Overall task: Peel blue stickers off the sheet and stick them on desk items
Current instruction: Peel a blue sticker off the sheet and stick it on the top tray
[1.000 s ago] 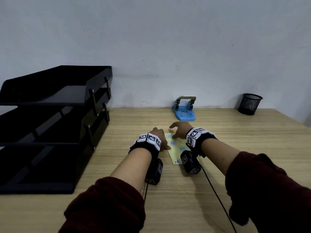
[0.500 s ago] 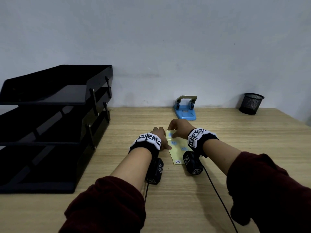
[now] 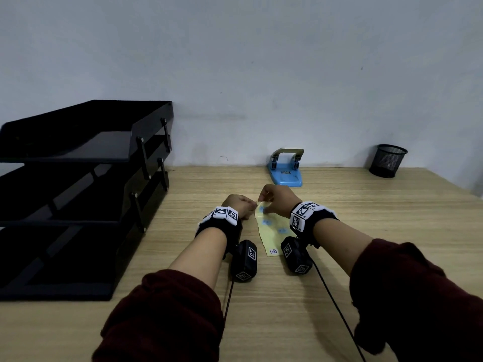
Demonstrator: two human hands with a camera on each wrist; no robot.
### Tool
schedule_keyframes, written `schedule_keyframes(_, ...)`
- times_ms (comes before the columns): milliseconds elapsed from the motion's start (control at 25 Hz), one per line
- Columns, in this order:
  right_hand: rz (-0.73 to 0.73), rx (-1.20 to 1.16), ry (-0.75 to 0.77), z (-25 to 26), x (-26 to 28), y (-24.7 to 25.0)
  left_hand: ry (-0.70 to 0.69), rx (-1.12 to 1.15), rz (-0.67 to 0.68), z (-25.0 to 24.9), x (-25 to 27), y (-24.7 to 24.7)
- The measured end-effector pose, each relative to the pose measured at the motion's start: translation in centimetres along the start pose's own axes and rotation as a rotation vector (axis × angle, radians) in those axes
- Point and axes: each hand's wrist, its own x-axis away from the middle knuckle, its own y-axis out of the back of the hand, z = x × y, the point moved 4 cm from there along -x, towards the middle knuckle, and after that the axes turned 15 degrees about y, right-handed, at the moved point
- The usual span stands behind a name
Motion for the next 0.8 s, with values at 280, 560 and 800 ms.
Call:
schedule_keyframes(280,-0.153,-0.069,-0.036,0.5,0.3,0.8,0.097,0.068,-0.088,-0.2,0.3,0.3)
schedule_keyframes(560,-0.193,-0.216,-0.133,0.1,0.2,0.5,0.120,0.126,-0.021,-0.4,1.0,0.1)
schedule_keyframes(800,-0.151,-0.477,-0.237,0.1,0.6,0.3,0.137,0.124,-0.004,-0.5,0.9,-0.1)
